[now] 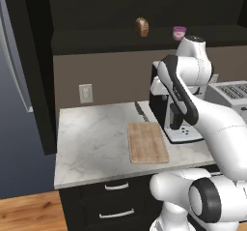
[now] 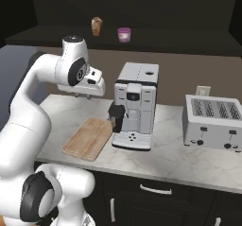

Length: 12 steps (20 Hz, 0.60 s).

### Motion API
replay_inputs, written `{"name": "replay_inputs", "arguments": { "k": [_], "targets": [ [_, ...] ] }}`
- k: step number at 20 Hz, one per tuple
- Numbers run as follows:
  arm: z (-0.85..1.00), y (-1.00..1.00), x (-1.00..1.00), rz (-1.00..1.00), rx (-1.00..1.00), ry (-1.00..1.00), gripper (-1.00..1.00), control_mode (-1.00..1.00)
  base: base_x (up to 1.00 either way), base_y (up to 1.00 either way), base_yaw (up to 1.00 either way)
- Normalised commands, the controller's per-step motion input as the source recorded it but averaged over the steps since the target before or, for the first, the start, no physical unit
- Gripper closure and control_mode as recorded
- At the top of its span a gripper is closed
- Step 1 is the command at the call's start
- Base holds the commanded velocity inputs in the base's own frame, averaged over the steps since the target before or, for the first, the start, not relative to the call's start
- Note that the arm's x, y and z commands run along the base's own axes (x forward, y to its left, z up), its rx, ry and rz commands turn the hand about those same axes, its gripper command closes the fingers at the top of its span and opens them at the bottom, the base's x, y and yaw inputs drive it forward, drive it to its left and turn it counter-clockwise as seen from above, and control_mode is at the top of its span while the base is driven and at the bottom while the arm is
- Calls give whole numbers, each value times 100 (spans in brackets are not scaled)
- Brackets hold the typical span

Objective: Pick the bread, place it on the cutting board, pick the jam, place it on the counter, and close the cabinet.

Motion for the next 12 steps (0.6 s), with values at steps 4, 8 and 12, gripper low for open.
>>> {"name": "replay_inputs", "arguments": {
  "k": [4, 8, 12],
  "targets": [
    [0, 0, 0, 0, 0, -5, -100, -100, 0, 0, 0],
    [6, -2, -1, 0, 0, -18, -100, -100, 0, 0, 0],
    [10, -6, -3, 0, 0, -25, -100, -100, 0, 0, 0]
  ]
}}
